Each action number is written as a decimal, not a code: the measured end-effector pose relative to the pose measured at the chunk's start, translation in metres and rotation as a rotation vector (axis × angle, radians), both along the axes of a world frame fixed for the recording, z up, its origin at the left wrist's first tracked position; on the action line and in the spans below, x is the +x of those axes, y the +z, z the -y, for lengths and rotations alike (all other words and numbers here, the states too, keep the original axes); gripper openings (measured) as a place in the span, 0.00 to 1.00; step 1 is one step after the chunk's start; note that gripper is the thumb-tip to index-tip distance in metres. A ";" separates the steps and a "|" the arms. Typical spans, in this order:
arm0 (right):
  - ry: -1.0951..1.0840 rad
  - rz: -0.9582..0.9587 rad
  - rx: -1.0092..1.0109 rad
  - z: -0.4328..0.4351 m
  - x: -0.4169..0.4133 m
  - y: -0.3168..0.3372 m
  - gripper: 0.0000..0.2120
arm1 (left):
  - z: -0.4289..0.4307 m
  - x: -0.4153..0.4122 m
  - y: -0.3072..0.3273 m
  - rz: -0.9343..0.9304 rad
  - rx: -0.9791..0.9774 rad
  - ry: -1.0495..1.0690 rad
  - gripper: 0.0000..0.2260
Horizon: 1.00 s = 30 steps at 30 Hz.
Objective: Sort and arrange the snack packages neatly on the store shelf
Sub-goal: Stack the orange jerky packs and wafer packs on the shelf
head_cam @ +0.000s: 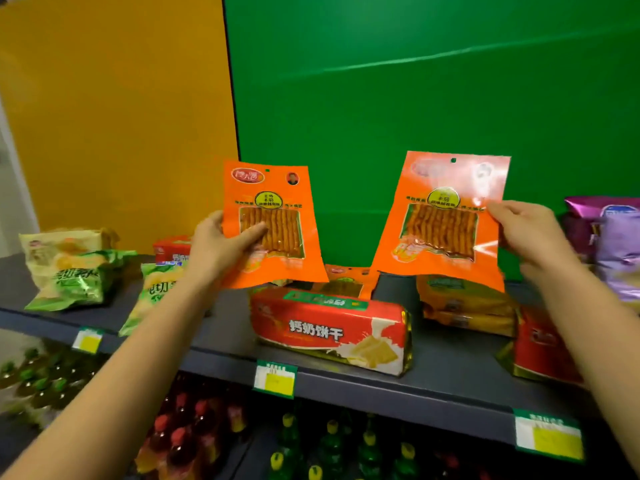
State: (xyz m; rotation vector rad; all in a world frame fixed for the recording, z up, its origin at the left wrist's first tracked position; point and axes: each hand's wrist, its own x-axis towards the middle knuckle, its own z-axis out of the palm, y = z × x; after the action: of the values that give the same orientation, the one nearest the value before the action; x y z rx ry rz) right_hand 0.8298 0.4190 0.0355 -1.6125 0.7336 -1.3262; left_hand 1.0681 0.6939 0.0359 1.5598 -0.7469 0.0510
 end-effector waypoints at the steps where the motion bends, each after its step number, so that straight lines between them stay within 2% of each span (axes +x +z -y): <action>1: -0.002 -0.010 0.013 0.005 0.007 0.001 0.18 | 0.014 0.007 0.001 -0.015 0.012 -0.043 0.14; 6: 0.046 -0.037 0.047 0.023 0.040 0.010 0.11 | 0.087 0.042 -0.002 -0.011 0.194 -0.193 0.09; 9: 0.068 -0.120 0.006 0.030 0.060 0.015 0.13 | 0.119 0.055 -0.006 -0.024 0.361 -0.239 0.02; 11: 0.062 -0.174 -0.003 0.034 0.074 0.012 0.14 | 0.137 0.062 -0.014 -0.031 0.483 -0.265 0.08; 14: 0.068 -0.256 -0.005 0.039 0.094 0.004 0.15 | 0.153 0.073 -0.026 -0.095 0.566 -0.334 0.04; 18: 0.091 -0.340 -0.014 0.037 0.120 -0.005 0.16 | 0.162 0.086 -0.032 -0.153 0.652 -0.459 0.11; 24: 0.074 -0.492 0.029 0.032 0.158 -0.029 0.21 | 0.167 0.097 -0.046 -0.092 0.874 -0.586 0.12; 30: 0.040 -0.662 0.107 0.026 0.185 -0.062 0.20 | 0.169 0.108 -0.056 0.069 1.055 -0.556 0.09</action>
State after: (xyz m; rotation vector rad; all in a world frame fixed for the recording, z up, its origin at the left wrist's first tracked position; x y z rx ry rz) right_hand 1.0143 0.3934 -0.0264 -1.9785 1.1304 -0.6921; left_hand 1.1764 0.5246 -0.0196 2.2556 -1.3590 -0.8209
